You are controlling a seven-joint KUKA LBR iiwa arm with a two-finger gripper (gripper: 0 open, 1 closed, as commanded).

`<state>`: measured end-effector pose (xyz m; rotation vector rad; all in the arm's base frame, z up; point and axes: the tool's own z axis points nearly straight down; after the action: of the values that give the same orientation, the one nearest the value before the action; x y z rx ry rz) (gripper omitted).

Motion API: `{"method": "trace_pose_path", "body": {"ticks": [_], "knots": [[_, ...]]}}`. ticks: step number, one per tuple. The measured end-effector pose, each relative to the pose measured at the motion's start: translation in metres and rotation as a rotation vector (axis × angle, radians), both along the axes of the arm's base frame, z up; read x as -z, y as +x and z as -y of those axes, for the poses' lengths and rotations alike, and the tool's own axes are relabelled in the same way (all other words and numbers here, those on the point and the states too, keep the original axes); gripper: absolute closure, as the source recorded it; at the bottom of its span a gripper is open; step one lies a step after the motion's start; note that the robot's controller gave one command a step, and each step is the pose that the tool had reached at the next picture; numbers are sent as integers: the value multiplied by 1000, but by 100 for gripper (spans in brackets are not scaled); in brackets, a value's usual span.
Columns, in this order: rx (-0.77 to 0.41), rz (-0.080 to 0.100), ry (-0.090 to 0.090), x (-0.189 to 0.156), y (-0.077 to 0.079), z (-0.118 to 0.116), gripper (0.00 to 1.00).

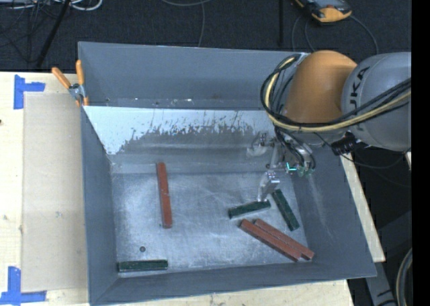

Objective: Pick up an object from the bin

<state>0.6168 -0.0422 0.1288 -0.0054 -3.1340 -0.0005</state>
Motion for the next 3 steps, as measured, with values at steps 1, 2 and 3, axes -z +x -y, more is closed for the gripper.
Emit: {"method": "trace_pose_path", "body": {"ticks": [1,2,3], "knots": [[-1,7,-1,-5,2,0,0],[-322,16,-2,49,-71,7,100],[-323,16,-2,49,-71,7,100]]}}
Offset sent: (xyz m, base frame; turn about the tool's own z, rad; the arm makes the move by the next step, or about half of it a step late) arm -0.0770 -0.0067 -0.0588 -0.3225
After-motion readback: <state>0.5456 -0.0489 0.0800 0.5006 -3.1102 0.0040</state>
